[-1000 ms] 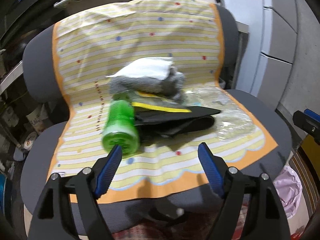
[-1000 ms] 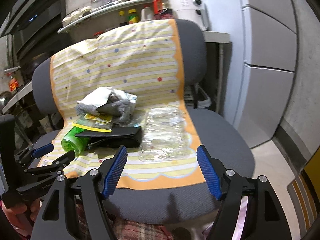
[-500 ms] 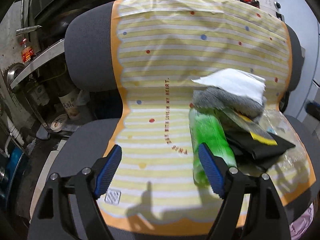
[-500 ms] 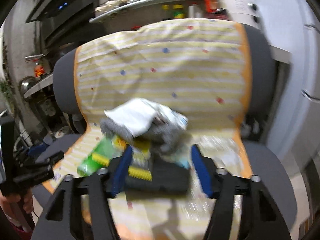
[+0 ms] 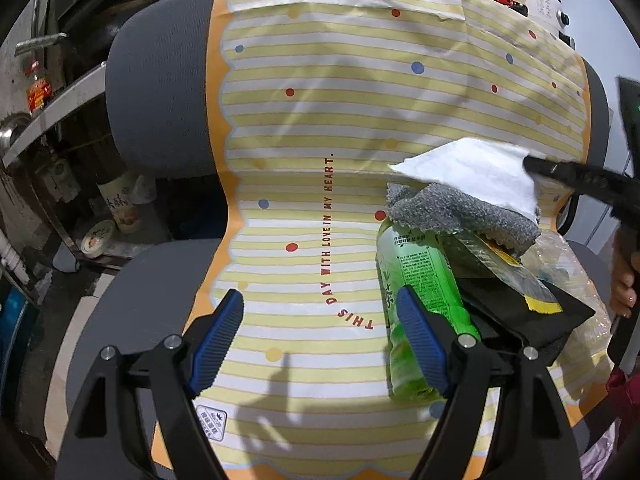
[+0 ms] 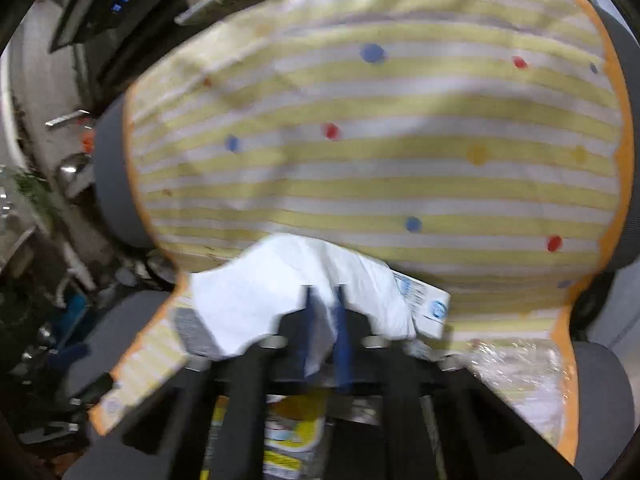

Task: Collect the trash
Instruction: 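Grasp the grey cloth with the left gripper while the right grasps white tissue, then carry both items to the pink bin and open the right gripper over it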

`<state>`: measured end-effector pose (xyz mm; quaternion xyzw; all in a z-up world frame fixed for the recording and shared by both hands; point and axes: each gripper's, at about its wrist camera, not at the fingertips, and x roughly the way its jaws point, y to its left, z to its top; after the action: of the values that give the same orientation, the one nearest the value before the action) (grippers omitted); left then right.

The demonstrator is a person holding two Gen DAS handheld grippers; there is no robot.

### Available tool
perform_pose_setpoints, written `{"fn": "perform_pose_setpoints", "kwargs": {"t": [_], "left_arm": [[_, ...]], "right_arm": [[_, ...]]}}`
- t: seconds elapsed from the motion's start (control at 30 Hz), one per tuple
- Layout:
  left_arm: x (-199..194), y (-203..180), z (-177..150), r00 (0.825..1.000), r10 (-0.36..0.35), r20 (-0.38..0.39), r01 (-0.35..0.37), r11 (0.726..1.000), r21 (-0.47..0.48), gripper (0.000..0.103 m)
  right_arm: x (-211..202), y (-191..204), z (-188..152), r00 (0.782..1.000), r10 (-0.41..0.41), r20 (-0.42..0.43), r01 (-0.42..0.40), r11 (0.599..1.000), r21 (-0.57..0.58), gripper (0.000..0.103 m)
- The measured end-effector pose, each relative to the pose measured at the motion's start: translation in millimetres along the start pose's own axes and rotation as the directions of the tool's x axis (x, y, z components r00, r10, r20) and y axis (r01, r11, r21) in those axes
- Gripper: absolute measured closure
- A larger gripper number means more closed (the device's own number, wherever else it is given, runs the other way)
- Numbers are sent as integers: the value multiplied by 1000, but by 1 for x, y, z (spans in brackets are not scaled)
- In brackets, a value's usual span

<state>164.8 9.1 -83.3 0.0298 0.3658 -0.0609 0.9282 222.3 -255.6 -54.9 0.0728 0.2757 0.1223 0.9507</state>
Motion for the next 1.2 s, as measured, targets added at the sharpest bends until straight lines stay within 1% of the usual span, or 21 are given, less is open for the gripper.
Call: {"fn": "perform_pose_setpoints", "kwargs": {"t": [0.07,0.13,0.17,0.2,0.23,0.27,0.3,0.33,0.37,0.43,0.57,0.63,0.77,0.83,0.9,0.93,0.97,1.0,1.1,1.13,1.2], "left_arm": [[-3,1,-1,1000,2,4,-2,1000,-2,26],[-9,2,-2,1000,4,9,-4,1000,3,26],[-12,2,-2,1000,3,11,-3,1000,4,26],[-15,1,-2,1000,-1,15,1,1000,5,26],[-18,1,-2,1000,-4,20,4,1000,7,26],[-21,0,-2,1000,-7,24,7,1000,10,26],[-24,-2,-1,1000,-11,29,11,1000,14,26],[-26,-4,0,999,-18,35,17,1000,17,26],[-29,-7,1,999,-28,39,27,999,21,26],[-33,-15,4,997,-52,49,51,998,34,26],[-37,-34,11,993,-90,73,84,993,80,26],[-35,-43,16,992,-100,76,92,991,92,26],[-22,-56,26,988,-142,55,136,986,98,26],[-13,-72,34,981,-193,32,187,973,133,26],[-6,-89,40,976,-218,24,211,962,174,16],[-2,-96,43,972,-235,20,227,954,194,9],[5,-103,46,970,-245,11,237,948,213,8],[15,-111,50,970,-243,-8,238,943,231,7],[44,-124,57,975,-210,-64,220,944,246,8],[50,-126,58,975,-210,-74,222,943,246,8],[62,-128,60,973,-210,-98,228,941,248,15]], "right_arm": [[-37,16,10,995,15,101,-11,999,-36,102],[-71,24,18,985,-12,174,20,999,-43,102],[-91,28,20,976,-44,211,54,998,-43,102],[-116,33,21,962,-107,252,121,992,-41,102],[-131,36,21,951,-142,274,159,986,-41,102],[-151,39,18,936,-184,299,205,978,-40,102],[-167,41,13,924,-221,313,245,969,-38,102],[-177,42,9,916,-246,316,271,962,-36,102],[-187,41,3,909,-275,313,299,954,-30,102],[-200,38,-13,903,-313,293,331,943,-14,102],[-209,18,-51,910,-343,232,343,938,42,102],[-205,10,-64,909,-361,207,354,933,69,102],[-208,-6,-89,911,-374,173,357,926,122,102],[-208,-12,-97,908,-389,159,369,919,140,102],[-207,-19,-101,910,-389,147,367,917,155,102],[-206,-23,-102,910,-390,140,368,916,162,102],[-206,-25,-103,910,-392,137,370,914,165,102],[-206,-27,-104,909,-395,134,372,913,165,102],[-206,-32,-107,907,-400,128,379,911,165,102],[-205,-34,-108,908,-401,124,380,910,164,102],[-205,-37,-110,906,-407,117,387,908,163,102]]}}
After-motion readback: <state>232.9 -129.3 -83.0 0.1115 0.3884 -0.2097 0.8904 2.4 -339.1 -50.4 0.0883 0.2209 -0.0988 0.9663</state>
